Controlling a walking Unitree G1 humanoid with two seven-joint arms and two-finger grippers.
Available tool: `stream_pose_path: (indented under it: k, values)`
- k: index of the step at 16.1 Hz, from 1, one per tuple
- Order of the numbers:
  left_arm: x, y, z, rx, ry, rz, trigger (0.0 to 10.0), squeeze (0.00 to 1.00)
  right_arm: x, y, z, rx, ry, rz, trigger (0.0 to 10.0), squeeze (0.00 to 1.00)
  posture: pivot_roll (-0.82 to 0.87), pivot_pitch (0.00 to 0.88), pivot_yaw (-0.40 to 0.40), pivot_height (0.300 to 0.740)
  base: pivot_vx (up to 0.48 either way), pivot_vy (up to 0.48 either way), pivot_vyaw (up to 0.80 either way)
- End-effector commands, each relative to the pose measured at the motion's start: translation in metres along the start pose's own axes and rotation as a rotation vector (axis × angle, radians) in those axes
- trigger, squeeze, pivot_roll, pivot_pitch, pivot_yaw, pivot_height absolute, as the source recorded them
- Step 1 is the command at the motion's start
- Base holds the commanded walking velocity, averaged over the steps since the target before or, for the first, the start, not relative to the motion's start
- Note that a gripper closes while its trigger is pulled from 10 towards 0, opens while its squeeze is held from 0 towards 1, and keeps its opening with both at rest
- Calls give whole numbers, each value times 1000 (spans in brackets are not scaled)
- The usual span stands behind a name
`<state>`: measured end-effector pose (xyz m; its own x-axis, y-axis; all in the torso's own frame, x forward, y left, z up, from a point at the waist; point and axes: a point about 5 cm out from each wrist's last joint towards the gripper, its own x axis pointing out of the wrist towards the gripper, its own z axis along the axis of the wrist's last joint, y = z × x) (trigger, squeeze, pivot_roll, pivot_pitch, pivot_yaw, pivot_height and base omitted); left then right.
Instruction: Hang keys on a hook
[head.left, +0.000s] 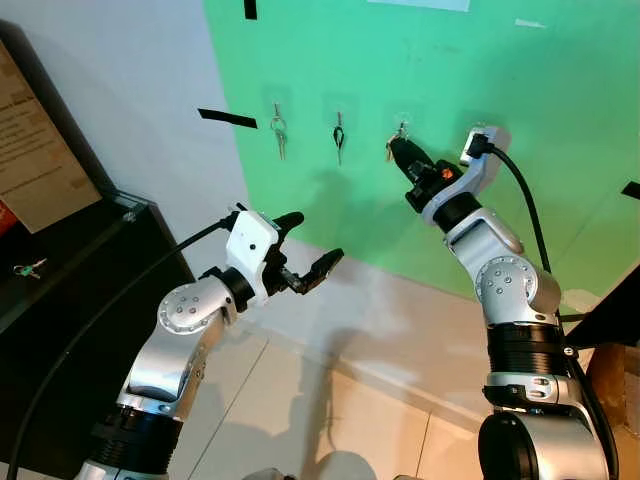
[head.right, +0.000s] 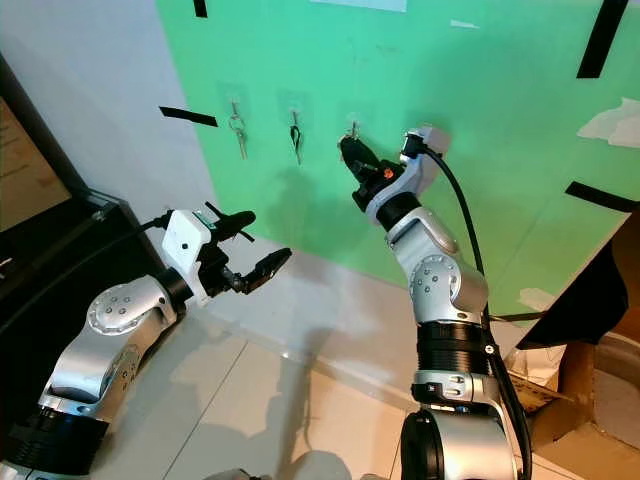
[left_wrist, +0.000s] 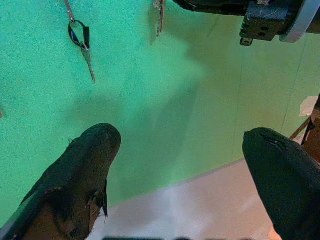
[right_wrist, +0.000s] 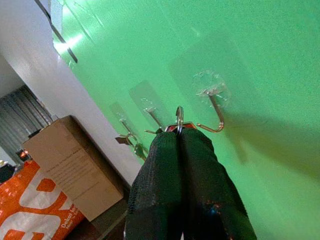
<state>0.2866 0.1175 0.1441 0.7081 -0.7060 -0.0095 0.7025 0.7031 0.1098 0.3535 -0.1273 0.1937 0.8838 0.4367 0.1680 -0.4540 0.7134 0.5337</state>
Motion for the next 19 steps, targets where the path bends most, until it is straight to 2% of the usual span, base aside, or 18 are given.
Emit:
stream_pose_path:
  k: [1,5,7,11,13,15,19]
  values:
    - [1,1,5,20,-3,-13,10000,0,3,8,2,-1,-1,42,10000,0,-117,0,71,740,0,0,0]
    - [1,2,5,20,-4,-11,10000,0,8,11,-1,5,10,56,10000,0,-116,0,71,740,0,0,0]
    - [1,2,6,20,-4,-12,10000,0,12,5,-2,14,12,-9,10000,0,-115,0,71,740,0,0,0]
    - [1,2,6,20,-4,-14,10000,0,15,3,-3,17,22,-17,10000,0,-117,0,72,740,0,0,0]
    - [1,2,6,20,-4,-14,10000,0,18,0,-2,20,20,-45,10000,0,-115,0,71,740,0,0,0]
    - [1,1,6,17,-4,-14,10000,0,18,-12,0,58,-2,-133,10000,0,-115,0,71,740,0,0,0]
    - [1,1,5,16,-1,-21,10000,0,13,-19,-7,80,20,-152,10000,0,-117,0,73,740,0,0,0]
